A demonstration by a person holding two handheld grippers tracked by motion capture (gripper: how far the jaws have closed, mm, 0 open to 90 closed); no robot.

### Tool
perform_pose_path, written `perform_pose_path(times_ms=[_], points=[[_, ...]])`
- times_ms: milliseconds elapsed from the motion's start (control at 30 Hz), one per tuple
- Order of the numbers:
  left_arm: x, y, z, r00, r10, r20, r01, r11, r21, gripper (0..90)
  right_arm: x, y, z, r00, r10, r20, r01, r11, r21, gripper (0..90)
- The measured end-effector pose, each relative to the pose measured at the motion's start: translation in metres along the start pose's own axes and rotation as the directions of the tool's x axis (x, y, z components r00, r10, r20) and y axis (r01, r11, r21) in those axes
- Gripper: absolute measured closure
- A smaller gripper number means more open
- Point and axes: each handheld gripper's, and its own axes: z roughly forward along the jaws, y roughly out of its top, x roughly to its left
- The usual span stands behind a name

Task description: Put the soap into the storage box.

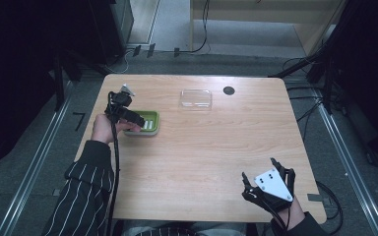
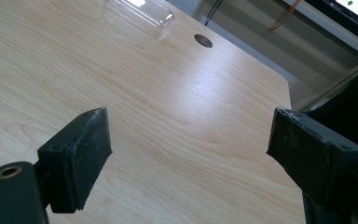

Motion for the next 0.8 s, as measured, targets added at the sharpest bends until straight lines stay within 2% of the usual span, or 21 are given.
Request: perform_pose_path(times_ms=[500,800], points=[[0.002,0.007,0.007,0.9993,-0.037,0.000,0.037,0.9992,-0.017,12.8,-0.001,-0.002,-0.002,0.9999,0.004,0.010,-0.004,1.000,0.005,13.1],[-0.001,0.015,0.013,0.9994,-0.034,-0.006,0.034,0.9993,-0.019,12.8,-0.003,-0.005,-0.005,0.9996,0.014,0.023,-0.014,1.000,0.013,13.1]])
